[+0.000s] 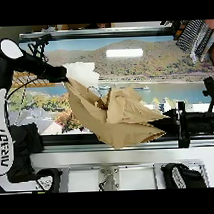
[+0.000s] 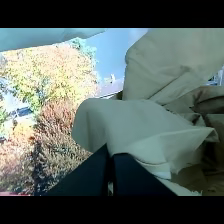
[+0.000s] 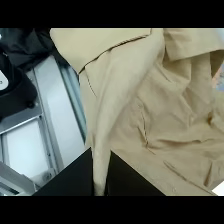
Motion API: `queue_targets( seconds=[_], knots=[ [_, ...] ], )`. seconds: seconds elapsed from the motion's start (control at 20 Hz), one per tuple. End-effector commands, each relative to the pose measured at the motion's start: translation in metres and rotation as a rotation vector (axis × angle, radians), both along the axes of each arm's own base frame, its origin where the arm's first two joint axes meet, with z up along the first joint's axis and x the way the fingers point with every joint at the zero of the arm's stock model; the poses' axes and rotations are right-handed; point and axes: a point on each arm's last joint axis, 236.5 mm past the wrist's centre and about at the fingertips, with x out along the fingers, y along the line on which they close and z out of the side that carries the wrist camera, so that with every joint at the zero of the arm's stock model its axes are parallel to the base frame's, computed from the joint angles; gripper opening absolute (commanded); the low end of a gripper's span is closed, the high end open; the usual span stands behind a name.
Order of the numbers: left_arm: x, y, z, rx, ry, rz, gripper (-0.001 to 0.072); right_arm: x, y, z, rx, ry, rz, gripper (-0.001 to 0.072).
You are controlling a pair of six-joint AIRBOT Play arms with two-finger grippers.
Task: Fold the clothes and pants, and hang the long-sleeved shirts on hangers.
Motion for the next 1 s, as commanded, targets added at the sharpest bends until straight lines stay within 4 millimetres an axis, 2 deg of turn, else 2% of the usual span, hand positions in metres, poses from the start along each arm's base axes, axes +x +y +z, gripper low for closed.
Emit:
queue_targets(
  seconds=[0.0,0.2,0.25,0.3,0.35,0.45,0.65,0.8,0.9,0.95],
  knots=[
    [0.01,-0.021,0.022,0.004,-0.041,-0.073,0.0014,-0.006,0.009,0.026,0.108,-0.026,0.032,0.0005],
    [0.014,-0.055,0.036,-0.006,-0.097,-0.14,0.0015,0.011,0.011,0.062,0.25,-0.09,-0.034,0.0005],
    [0.015,-0.061,0.037,-0.008,-0.111,-0.153,0.0088,0.016,0.011,0.072,0.287,-0.104,-0.055,0.0005],
    [0.017,-0.064,0.04,-0.013,-0.13,-0.154,0.0395,0.021,0.009,0.078,0.31,-0.116,-0.078,0.0005],
    [0.021,-0.065,0.044,-0.02,-0.154,-0.146,0.0629,0.025,0.008,0.081,0.321,-0.126,-0.093,0.0005],
    [0.03,-0.06,0.062,-0.041,-0.223,-0.11,0.0632,0.029,0.007,0.082,0.322,-0.136,-0.109,0.0005],
    [0.041,-0.025,0.126,-0.083,-0.413,0.018,0.0631,0.043,0.002,0.085,0.324,-0.17,-0.167,0.0005],
    [0.035,0.009,0.172,-0.092,-0.533,0.103,0.0631,0.057,-0.005,0.089,0.32,-0.219,-0.227,0.0005],
    [0.026,0.023,0.191,-0.104,-0.579,0.143,0.0631,0.064,-0.009,0.09,0.322,-0.231,-0.259,0.0004],
    [0.02,0.023,0.196,-0.125,-0.589,0.149,0.0631,0.066,-0.01,0.091,0.319,-0.247,-0.267,0.0004]
  ],
)
